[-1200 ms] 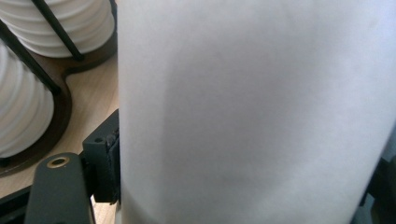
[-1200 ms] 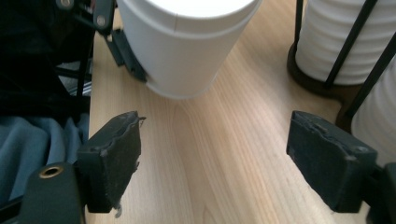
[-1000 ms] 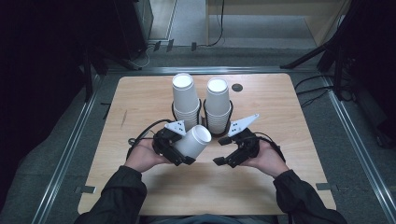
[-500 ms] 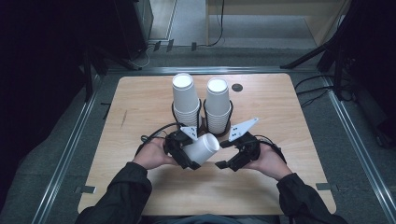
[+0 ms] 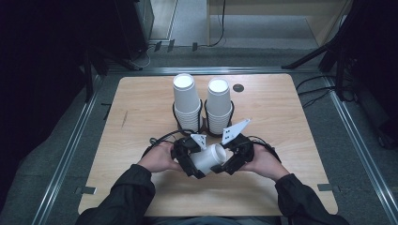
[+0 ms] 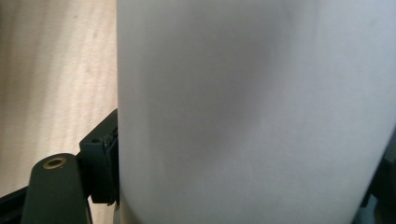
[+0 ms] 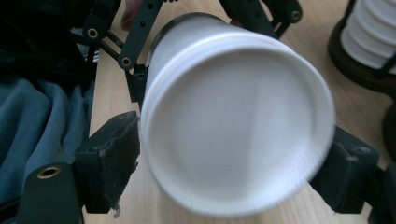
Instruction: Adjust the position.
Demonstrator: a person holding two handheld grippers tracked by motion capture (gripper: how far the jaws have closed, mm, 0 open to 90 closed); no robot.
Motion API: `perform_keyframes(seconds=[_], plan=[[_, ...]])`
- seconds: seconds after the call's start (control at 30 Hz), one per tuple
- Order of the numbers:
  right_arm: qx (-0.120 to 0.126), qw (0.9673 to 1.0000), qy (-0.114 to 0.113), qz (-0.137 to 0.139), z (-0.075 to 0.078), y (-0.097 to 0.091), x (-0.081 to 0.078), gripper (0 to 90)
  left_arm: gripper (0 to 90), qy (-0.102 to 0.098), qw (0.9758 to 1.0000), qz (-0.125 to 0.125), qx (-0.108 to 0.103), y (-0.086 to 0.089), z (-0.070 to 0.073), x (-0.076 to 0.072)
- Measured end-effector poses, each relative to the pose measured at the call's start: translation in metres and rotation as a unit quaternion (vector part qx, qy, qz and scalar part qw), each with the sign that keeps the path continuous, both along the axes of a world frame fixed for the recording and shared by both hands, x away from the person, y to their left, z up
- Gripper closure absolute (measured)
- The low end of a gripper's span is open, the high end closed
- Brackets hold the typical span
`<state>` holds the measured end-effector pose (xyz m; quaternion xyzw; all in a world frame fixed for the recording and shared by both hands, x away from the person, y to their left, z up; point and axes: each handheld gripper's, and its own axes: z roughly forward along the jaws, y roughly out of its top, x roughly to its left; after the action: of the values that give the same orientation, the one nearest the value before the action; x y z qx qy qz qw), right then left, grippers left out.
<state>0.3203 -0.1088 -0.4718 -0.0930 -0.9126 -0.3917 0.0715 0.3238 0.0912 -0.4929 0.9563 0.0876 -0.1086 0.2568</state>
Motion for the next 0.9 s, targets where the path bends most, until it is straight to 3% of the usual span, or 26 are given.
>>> perform_keyframes(seconds=[0.13, 0.27, 0.33, 0.53, 0.63, 0.83, 0.9], plan=[[-0.003, 0.9999, -0.003, 0.011, 0.001, 0.005, -0.001, 21.9, 16.1, 0.001, 1.0000, -0.009, 0.004, -0.003, -0.001, -0.002], [-0.006, 0.9997, 0.009, 0.020, 0.003, 0.005, -0.002, 23.8, 14.4, 0.010, 0.9997, -0.021, -0.003, -0.001, -0.001, -0.002], [-0.005, 0.9997, 0.013, 0.018, 0.006, 0.005, -0.001, 24.0, 13.7, 0.009, 0.9996, -0.012, -0.023, 0.002, 0.000, -0.003], [-0.001, 0.9998, 0.010, 0.016, 0.010, 0.002, 0.000, 24.0, 10.1, 0.001, 0.9992, -0.005, -0.039, 0.005, 0.002, -0.002], [-0.004, 0.9998, 0.014, 0.013, 0.010, -0.002, 0.001, 23.9, 1.4, -0.004, 0.9987, 0.000, -0.051, 0.008, 0.003, 0.000], [-0.004, 0.9999, 0.015, 0.001, 0.010, -0.009, 0.006, 23.8, 1.5, -0.013, 0.9976, 0.027, -0.063, 0.015, 0.008, 0.001], [-0.003, 0.9999, 0.016, -0.001, 0.011, -0.011, 0.007, 23.8, 1.5, 0.000, 0.9965, 0.031, -0.078, 0.019, 0.010, 0.003]])
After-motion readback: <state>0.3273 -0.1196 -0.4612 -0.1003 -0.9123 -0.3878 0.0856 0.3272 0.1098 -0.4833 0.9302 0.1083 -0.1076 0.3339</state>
